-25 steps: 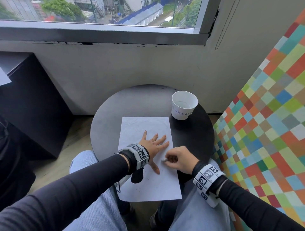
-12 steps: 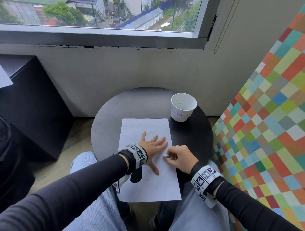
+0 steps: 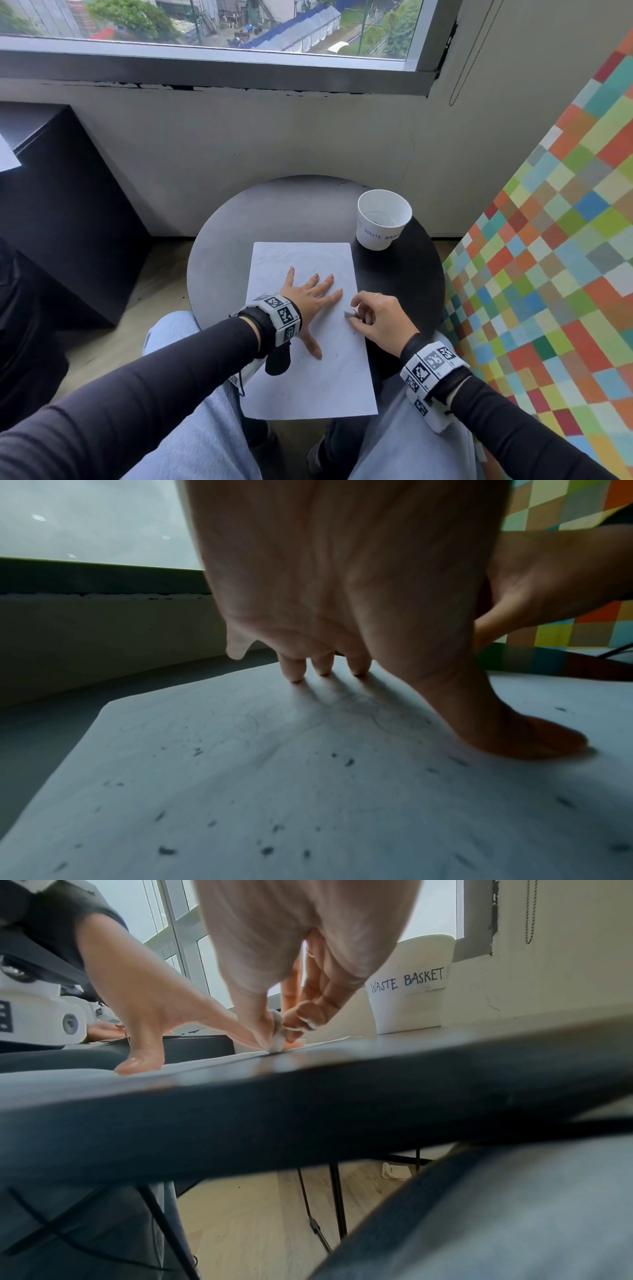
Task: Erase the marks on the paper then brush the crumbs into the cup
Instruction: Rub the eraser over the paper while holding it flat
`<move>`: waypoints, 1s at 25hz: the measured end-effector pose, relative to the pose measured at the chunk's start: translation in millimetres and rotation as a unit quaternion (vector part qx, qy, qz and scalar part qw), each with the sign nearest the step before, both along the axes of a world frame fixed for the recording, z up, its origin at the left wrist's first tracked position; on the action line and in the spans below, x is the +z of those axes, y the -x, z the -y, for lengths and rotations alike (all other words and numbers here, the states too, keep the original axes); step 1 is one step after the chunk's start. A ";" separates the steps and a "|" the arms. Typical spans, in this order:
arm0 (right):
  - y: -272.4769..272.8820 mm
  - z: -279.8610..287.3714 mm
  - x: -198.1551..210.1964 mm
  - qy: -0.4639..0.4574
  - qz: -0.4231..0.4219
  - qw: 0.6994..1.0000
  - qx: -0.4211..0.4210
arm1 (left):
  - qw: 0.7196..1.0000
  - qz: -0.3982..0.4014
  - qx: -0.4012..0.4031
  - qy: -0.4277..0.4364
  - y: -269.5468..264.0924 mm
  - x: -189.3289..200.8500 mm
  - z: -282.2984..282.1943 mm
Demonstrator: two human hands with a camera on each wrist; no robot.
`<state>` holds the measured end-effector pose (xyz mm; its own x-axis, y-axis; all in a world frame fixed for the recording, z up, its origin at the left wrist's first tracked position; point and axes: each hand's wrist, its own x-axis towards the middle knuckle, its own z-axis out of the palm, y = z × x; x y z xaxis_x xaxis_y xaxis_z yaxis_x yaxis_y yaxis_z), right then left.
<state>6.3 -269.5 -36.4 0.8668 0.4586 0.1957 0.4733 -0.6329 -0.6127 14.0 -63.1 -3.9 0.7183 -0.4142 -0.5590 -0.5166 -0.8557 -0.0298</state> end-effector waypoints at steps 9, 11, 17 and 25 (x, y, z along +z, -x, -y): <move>4.1 -3.9 3.9 -0.005 0.012 0.999 0.044 | 1.000 -0.003 0.004 -0.001 0.0 0.7 1.9; 13.4 -7.2 2.0 0.012 0.004 0.995 0.104 | 1.000 -0.001 0.005 -0.003 0.9 0.5 1.8; 3.3 -2.6 0.0 -0.020 -0.018 0.999 0.021 | 1.000 -0.003 0.006 0.005 0.0 -1.7 0.6; 0.1 -6.5 -0.6 -0.021 -0.008 1.000 -0.006 | 1.000 -0.007 0.006 0.006 0.6 0.7 0.5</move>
